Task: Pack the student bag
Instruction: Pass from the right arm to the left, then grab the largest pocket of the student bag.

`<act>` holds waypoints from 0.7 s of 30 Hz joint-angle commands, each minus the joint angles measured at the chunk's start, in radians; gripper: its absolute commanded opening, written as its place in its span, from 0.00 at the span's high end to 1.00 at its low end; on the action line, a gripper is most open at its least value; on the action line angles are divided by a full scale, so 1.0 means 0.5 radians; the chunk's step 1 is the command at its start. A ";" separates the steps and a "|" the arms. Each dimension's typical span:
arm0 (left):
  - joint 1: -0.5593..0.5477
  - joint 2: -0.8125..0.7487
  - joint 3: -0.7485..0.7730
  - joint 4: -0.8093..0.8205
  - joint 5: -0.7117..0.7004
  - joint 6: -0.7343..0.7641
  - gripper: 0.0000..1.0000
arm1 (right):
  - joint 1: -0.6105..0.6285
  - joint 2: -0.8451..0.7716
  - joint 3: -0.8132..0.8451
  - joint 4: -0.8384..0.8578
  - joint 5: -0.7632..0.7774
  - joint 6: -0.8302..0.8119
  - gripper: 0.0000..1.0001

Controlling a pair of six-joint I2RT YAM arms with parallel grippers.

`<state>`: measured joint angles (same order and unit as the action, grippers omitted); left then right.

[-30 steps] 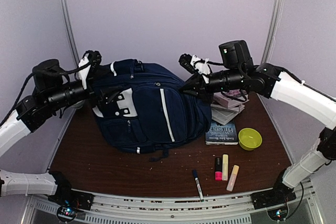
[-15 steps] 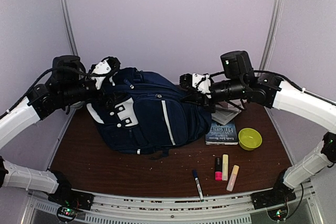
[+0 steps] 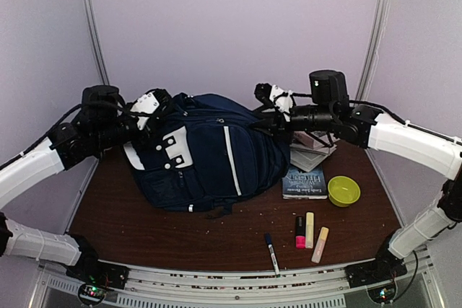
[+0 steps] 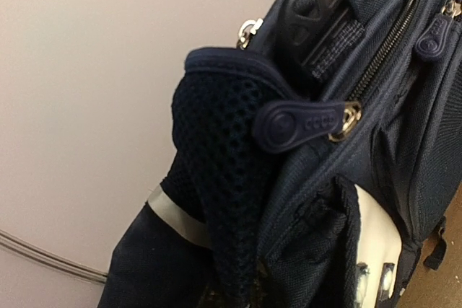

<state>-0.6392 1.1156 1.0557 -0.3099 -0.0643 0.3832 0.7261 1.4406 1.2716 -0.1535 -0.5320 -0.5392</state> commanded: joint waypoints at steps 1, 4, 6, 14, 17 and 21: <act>0.029 -0.197 -0.200 0.190 0.150 -0.261 1.00 | -0.011 -0.090 0.114 0.567 0.345 0.514 0.40; 0.027 -0.221 -0.228 0.269 0.270 -0.393 1.00 | -0.009 -0.134 0.106 0.937 0.270 1.202 0.41; 0.026 -0.209 -0.230 0.319 0.287 -0.460 1.00 | 0.039 -0.107 0.015 1.377 0.129 1.568 0.45; 0.025 -0.113 -0.156 0.338 0.293 -0.604 1.00 | 0.546 0.317 0.475 0.919 0.518 1.204 0.66; 0.026 -0.122 -0.157 0.341 0.291 -0.615 1.00 | 0.630 0.375 0.494 0.909 0.648 1.133 0.73; 0.022 -0.129 -0.165 0.363 0.339 -0.625 1.00 | 0.700 0.487 0.559 0.776 0.674 1.062 0.74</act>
<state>-0.6235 1.0561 0.9554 -0.2028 0.0475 0.1566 1.0561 1.6440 1.5002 0.3199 -0.2684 0.0414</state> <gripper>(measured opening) 0.052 0.255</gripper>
